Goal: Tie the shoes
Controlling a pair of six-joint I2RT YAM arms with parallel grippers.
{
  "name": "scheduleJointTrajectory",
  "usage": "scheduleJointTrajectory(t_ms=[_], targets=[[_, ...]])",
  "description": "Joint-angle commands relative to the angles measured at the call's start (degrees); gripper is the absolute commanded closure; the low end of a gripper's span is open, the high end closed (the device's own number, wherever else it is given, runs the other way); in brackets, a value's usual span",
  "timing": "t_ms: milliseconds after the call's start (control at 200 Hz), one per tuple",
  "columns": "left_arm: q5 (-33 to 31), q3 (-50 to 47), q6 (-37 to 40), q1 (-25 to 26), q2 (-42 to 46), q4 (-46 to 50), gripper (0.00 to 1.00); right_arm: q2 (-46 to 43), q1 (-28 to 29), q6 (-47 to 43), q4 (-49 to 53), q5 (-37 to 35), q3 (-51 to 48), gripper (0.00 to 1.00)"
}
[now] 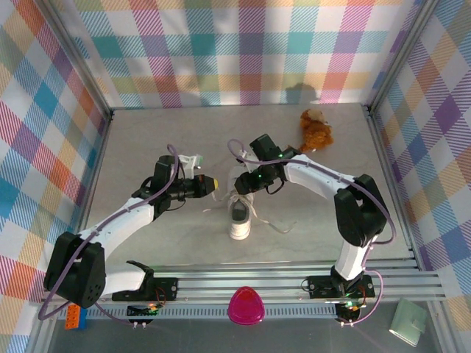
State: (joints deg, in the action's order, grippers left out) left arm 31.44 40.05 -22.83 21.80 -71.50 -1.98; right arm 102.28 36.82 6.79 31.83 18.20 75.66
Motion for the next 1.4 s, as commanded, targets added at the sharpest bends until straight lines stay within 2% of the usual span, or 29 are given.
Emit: scheduleJointTrajectory(t_ms=[0,110,275,380,620,1080,1115,1170,1220,1395], targets=[[0.02,-0.85,2.49,-0.44,2.05,2.22,1.0,1.27,0.25,1.65,3.35,0.41,3.23,0.62],[-0.83,-0.85,3.63,-0.53,2.52,3.86,1.0,2.13,0.27,1.28,4.25,1.35,4.11,0.69],[-1.23,-0.85,5.18,-0.88,2.35,5.28,1.0,0.94,0.34,0.13,3.91,1.44,3.0,0.92],[-0.38,-0.61,6.31,-1.37,1.39,6.0,1.0,-1.32,0.27,-0.95,2.03,0.25,1.21,1.0],[0.2,-1.03,8.19,-2.18,1.49,7.68,1.0,-7.44,-0.23,-3.17,-2.51,-3.32,-2.95,1.0],[-0.08,-2.15,10.64,-2.38,1.19,8.81,1.0,-12.08,-0.69,-4.53,-8.58,-1.19,-7.88,1.0],[-0.47,-1.96,11.16,-2.38,1.23,9.15,0.94,-12.2,-0.72,-4.81,-8.85,-0.82,-8.16,1.0],[-1.09,-1.62,12.68,-2.38,1.9,9.66,0.75,-12.29,-0.69,-5.26,-9.05,-0.47,-8.46,1.0],[-1.34,-1.17,15.1,-2.38,2.97,10.2,0.67,-12.28,-0.69,-5.8,-9.07,-0.14,-8.66,1.0],[0.01,1.52,27.0,-2.3,8.54,11.63,0.64,-12.19,-0.78,-7.09,-9.49,2.05,-9.12,1.0]])
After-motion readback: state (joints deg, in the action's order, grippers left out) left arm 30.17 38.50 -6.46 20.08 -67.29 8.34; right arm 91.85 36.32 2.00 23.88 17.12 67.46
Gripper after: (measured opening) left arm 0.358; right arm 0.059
